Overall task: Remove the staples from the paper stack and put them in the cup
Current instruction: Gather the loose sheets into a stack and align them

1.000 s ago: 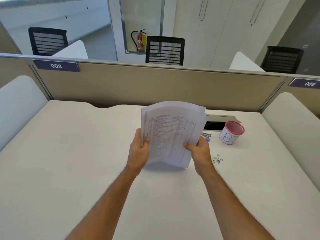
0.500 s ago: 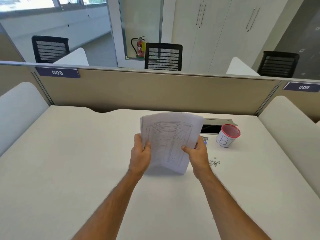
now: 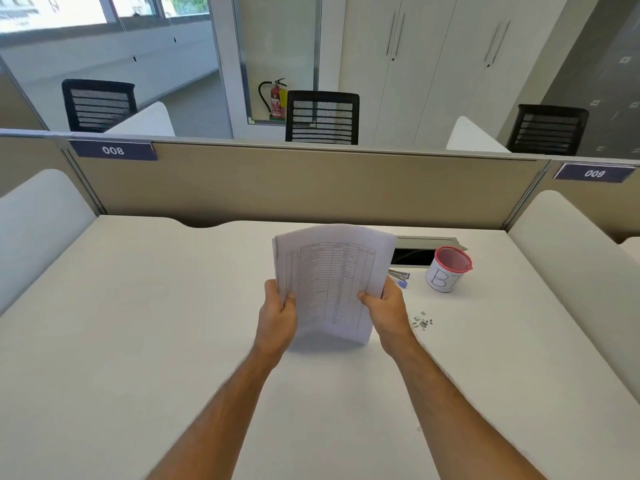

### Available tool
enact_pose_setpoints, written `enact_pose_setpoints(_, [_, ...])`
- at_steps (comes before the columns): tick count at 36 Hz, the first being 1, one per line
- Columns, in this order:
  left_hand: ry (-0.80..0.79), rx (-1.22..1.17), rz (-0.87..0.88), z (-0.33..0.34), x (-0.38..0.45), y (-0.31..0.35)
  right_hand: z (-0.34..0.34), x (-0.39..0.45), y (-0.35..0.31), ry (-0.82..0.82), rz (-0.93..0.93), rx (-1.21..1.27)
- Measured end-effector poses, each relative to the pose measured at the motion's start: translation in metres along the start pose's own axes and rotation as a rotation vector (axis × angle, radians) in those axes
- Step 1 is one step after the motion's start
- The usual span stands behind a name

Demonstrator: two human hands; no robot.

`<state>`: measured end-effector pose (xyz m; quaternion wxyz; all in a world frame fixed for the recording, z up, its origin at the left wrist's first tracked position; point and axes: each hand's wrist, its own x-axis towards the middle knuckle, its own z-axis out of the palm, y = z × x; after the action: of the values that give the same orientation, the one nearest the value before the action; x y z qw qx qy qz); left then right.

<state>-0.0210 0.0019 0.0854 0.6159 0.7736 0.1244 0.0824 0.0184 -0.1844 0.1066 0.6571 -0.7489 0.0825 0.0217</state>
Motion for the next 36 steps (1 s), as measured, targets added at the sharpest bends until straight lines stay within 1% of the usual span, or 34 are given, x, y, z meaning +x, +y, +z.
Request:
enact_pose_setpoints(4, [0.043, -0.030, -0.065, -0.001, -0.002, -0.002, 0.000, -0.004, 0.000, -0.039, 0.034, -0.075])
enact_pose_setpoints(7, [0.067, -0.058, -0.118, -0.003, -0.001, -0.003, -0.005, -0.007, -0.003, -0.072, -0.028, -0.175])
enact_pose_setpoints(9, [0.093, -0.094, -0.171, -0.006, 0.000, -0.003, -0.008, -0.008, -0.011, -0.105, -0.100, -0.269])
enact_pose_setpoints(12, [0.104, -0.086, -0.273, -0.007, 0.002, -0.005, -0.011, -0.007, -0.030, -0.142, -0.232, -0.438])
enact_pose_setpoints(15, [0.099, 0.001, -0.368, -0.005, 0.004, -0.014, -0.009, -0.005, -0.054, -0.149, -0.348, -0.653])
enact_pose_setpoints(18, [0.104, 0.078, -0.411, -0.001, 0.003, -0.021, 0.000, -0.004, -0.079, -0.149, -0.379, -0.894])
enact_pose_setpoints(20, [0.090, 0.110, -0.416, 0.002, 0.002, -0.024, 0.006, -0.006, -0.090, -0.173, -0.354, -1.049])
enact_pose_setpoints(22, [0.081, 0.127, -0.409, 0.003, 0.003, -0.026, 0.012, -0.006, -0.093, -0.188, -0.323, -1.142])
enact_pose_setpoints(25, [0.070, 0.122, -0.412, 0.003, 0.004, -0.027, 0.022, -0.002, -0.085, -0.199, -0.278, -1.213])
enact_pose_setpoints(28, [0.056, 0.105, -0.419, 0.003, 0.005, -0.026, 0.030, 0.003, -0.073, -0.206, -0.228, -1.222])
enact_pose_setpoints(36, [0.039, 0.095, -0.442, -0.002, 0.007, -0.030, 0.037, 0.013, -0.067, -0.154, -0.214, -1.220])
